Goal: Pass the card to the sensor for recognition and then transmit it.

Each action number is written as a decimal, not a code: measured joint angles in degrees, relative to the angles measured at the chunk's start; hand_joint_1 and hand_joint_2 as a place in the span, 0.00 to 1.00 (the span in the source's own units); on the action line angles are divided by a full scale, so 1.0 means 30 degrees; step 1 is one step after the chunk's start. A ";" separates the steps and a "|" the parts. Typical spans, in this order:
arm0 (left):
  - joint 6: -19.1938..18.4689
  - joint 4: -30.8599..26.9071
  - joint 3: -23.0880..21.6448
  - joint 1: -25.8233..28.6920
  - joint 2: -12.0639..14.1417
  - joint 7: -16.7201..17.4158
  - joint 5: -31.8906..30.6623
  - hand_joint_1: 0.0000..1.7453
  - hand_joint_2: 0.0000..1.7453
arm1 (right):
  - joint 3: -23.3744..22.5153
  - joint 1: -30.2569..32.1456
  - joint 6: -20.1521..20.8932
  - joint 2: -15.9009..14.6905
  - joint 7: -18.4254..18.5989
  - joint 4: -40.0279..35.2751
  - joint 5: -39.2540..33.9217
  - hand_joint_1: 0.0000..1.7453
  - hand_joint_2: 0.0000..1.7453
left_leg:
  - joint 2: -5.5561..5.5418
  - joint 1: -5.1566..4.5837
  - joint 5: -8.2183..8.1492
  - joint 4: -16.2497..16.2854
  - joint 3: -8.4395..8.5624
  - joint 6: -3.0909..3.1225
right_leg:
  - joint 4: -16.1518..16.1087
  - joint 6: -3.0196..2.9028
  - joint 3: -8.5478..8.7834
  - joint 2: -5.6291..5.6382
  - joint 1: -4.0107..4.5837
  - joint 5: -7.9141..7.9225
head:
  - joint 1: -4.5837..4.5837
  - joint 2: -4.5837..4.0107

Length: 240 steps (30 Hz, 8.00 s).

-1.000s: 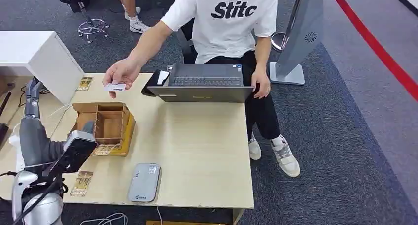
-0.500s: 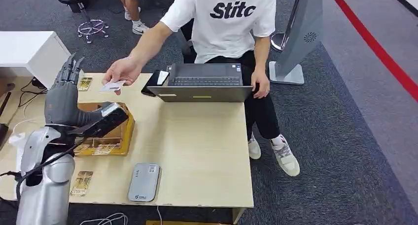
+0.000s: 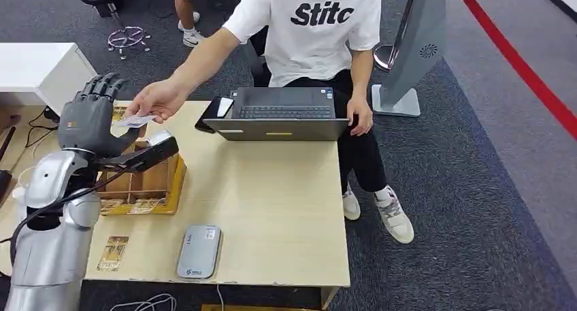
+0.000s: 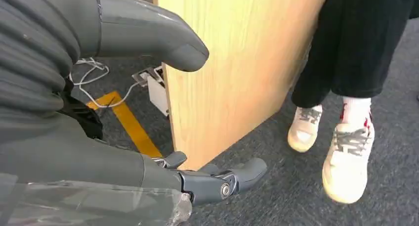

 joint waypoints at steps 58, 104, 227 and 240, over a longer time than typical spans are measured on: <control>0.1326 0.1581 -0.5034 0.8662 0.1960 -0.2630 0.2412 1.00 1.00 | -0.0801 -0.0077 0.0612 0.0051 -0.0182 -0.0087 0.1027 0.00 1.00 | -0.0035 0.0000 0.0006 -0.0007 -0.0051 0.0016 | -0.0002 0.0005 -0.0007 -0.0056 -0.0003 -0.0002 | 0.0007 0.0000; 0.2455 -0.0117 -0.1122 0.2190 0.0911 -0.1260 -0.0350 1.00 1.00 | 0.0452 -0.0037 -0.0437 0.0066 -0.0015 -0.0204 -0.0758 0.00 1.00 | -0.0006 0.0003 0.0153 -0.0001 -0.0173 -0.0017 | -0.0002 -0.0035 -0.0191 -0.0003 0.0006 0.0148 | 0.0000 0.0000; 0.5566 0.7628 -0.0306 0.4572 0.1413 -0.2288 -0.2521 0.23 1.00 | 0.0867 0.0366 0.0750 0.0131 -0.0364 -0.0707 0.0000 0.00 1.00 | 0.0013 0.0006 0.0172 -0.0002 -0.0242 -0.0018 | -0.0003 -0.0018 -0.0260 0.0008 0.0007 0.0186 | 0.0000 0.0000; 0.5566 0.7628 -0.0306 0.4565 0.1413 -0.2288 -0.2521 0.23 1.00 | 0.0867 0.0367 0.0758 0.0131 -0.0364 -0.0707 0.0000 0.00 1.00 | 0.0013 0.0006 0.0172 -0.0002 -0.0242 -0.0018 | -0.0003 -0.0018 -0.0261 0.0008 0.0007 0.0186 | 0.0000 0.0000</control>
